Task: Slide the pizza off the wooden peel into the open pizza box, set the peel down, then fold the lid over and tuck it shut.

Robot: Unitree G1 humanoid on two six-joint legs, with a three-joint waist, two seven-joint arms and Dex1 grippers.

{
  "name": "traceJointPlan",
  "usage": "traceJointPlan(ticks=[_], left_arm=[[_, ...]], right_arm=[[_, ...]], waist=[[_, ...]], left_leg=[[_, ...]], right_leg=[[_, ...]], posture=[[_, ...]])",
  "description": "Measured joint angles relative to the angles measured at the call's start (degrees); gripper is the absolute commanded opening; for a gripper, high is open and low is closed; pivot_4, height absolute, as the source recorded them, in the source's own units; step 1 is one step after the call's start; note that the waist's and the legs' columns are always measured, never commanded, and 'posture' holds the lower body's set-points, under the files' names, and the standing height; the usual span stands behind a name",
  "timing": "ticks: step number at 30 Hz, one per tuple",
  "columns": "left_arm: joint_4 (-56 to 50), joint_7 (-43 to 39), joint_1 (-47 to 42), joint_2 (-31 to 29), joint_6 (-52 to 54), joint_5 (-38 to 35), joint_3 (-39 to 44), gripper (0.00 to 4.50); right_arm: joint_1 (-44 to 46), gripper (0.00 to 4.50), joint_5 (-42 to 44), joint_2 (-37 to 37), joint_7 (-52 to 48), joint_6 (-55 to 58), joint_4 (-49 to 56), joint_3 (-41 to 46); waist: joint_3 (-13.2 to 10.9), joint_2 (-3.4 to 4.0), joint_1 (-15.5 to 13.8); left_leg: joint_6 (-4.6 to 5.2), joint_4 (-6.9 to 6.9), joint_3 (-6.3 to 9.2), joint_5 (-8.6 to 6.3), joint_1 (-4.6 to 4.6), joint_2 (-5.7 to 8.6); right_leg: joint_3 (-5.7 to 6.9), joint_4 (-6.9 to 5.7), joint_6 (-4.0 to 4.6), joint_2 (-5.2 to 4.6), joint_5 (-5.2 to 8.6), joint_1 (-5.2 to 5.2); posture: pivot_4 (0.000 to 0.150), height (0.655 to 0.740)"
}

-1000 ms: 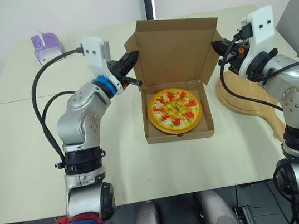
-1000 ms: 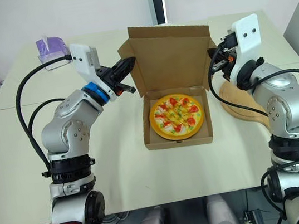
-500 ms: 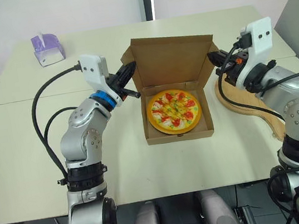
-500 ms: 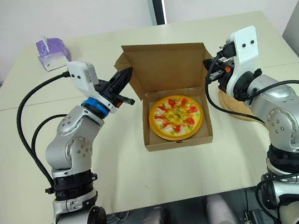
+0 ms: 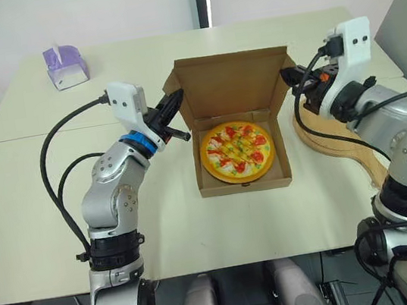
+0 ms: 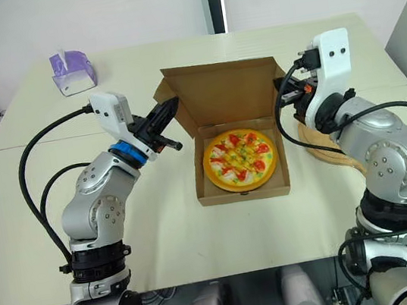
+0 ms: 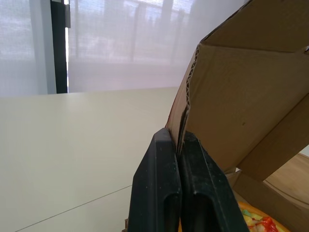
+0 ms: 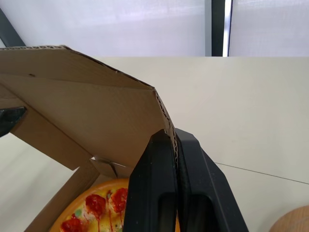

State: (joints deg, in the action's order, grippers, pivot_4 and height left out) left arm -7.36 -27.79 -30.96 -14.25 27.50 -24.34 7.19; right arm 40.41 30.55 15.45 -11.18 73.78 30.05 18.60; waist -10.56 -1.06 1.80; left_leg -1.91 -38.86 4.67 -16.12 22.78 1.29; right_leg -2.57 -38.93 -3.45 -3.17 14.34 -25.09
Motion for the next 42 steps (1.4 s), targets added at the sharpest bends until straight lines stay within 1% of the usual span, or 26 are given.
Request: traceJointPlan(ticks=[5,9,18,20,22,24,27,30,31,32,33,37,42], left_arm=[[0.02,0.59,-0.01,0.12,-0.02,0.03,-0.02,0.00],[-0.55,0.41,0.76,0.15,0.06,-0.21,-0.14,0.00],[-3.42,-0.38,3.90,-0.20,0.68,-0.72,-0.15,0.00],[-3.64,-0.45,4.15,-0.22,0.68,-0.72,-0.23,0.00],[-3.80,-0.52,4.29,-0.22,0.68,-0.73,-0.46,0.00],[-3.88,-0.57,4.32,-0.20,0.68,-0.73,-0.70,0.00],[-4.07,-1.14,4.36,-0.21,0.67,-0.75,-1.27,0.00],[-4.09,-1.62,4.37,-0.21,0.66,-0.79,-1.78,0.00],[-4.14,-1.69,4.35,-0.19,0.56,-0.80,-2.04,0.00],[-4.33,-1.74,4.36,-0.18,0.46,-0.83,-2.25,0.00],[-4.36,-1.76,4.34,-0.19,0.44,-0.82,-2.38,0.00],[-4.33,-1.87,4.42,-0.34,0.36,-0.82,-2.47,0.00],[-4.33,-1.93,4.44,-0.26,-0.16,-0.82,-2.92,0.00]], right_arm=[[0.18,0.08,0.00,-0.91,0.29,1.82,0.13,0.39],[-3.30,0.08,0.00,-1.97,0.40,2.04,2.05,0.34],[-5.94,0.08,0.00,-4.38,1.74,3.86,5.50,0.78],[-5.94,0.48,0.07,-4.46,1.71,4.38,5.70,1.05],[-5.99,1.03,0.81,-3.92,1.14,4.97,5.72,1.40],[-6.04,1.73,2.16,-3.28,0.36,5.66,5.77,1.86],[-6.07,2.81,4.52,-0.33,-1.91,7.61,5.79,2.57],[-6.08,3.87,6.65,2.56,-3.93,9.31,5.73,3.30],[-6.12,4.24,7.31,4.59,-5.06,9.80,5.50,3.51],[-6.12,4.48,7.76,5.84,-5.61,10.14,5.18,3.81],[-6.48,4.48,7.87,7.42,-6.27,10.50,4.13,3.83],[-8.21,4.48,7.53,12.73,-7.72,9.42,0.87,3.81],[-9.01,4.48,6.43,14.76,-8.85,3.00,-0.66,2.98]], waist=[[0.00,0.00,0.03],[0.01,0.01,0.17],[0.03,0.01,0.27],[0.03,0.01,0.27],[0.03,0.01,0.27],[0.03,0.01,0.22],[0.03,0.01,0.04],[0.03,0.01,-0.02],[0.03,0.01,-0.03],[0.03,0.01,-0.11],[0.03,0.01,-0.21],[0.02,-0.01,-0.36],[0.02,-0.01,-0.33]], left_leg=[[0.00,0.00,-0.01,0.00,-0.01,-0.01],[0.00,0.01,-0.02,0.00,-0.03,-0.02],[0.01,0.02,-0.03,0.00,-0.19,-0.04],[0.01,0.02,-0.03,-0.01,-0.20,-0.04],[0.01,0.02,-0.02,-0.01,-0.20,-0.03],[0.01,0.02,-0.01,-0.01,-0.21,-0.03],[0.01,0.02,0.04,-0.01,-0.28,-0.02],[0.03,0.09,0.13,-0.02,-0.65,-0.04],[0.04,0.11,0.11,-0.02,-0.78,-0.03],[0.04,0.13,0.13,-0.02,-0.79,-0.05],[0.04,0.14,0.19,-0.02,-0.79,-0.08],[0.04,0.14,0.13,-0.02,-0.79,-0.04],[0.04,0.14,0.15,-0.02,-0.79,-0.06]], right_leg=[[0.00,0.00,0.00,0.01,0.00,-0.01],[0.00,0.00,0.00,0.01,0.00,0.01],[0.00,0.01,0.00,0.04,0.00,0.12],[0.00,0.01,0.00,0.04,0.00,0.15],[0.00,0.03,0.00,0.04,0.01,0.17],[0.01,0.04,0.00,0.04,0.01,0.20],[0.05,0.12,0.00,0.04,0.01,0.39],[0.15,0.45,-0.01,0.05,0.02,0.91],[0.15,0.57,-0.02,0.05,0.04,1.07],[0.17,0.74,-0.03,0.06,0.04,1.16],[0.24,0.94,-0.02,0.10,0.03,1.29],[0.17,1.01,-0.04,0.06,0.03,1.33],[0.20,1.01,-0.04,0.07,0.03,1.33]], posture=[[0.150,0.7400],[0.150,0.7400],[0.150,0.7400],[0.150,0.7400],[0.150,0.7400],[0.150,0.7400],[0.150,0.7400],[0.150,0.7400],[0.150,0.7400],[0.150,0.7400],[0.150,0.7400],[0.150,0.7400],[0.150,0.7400]])
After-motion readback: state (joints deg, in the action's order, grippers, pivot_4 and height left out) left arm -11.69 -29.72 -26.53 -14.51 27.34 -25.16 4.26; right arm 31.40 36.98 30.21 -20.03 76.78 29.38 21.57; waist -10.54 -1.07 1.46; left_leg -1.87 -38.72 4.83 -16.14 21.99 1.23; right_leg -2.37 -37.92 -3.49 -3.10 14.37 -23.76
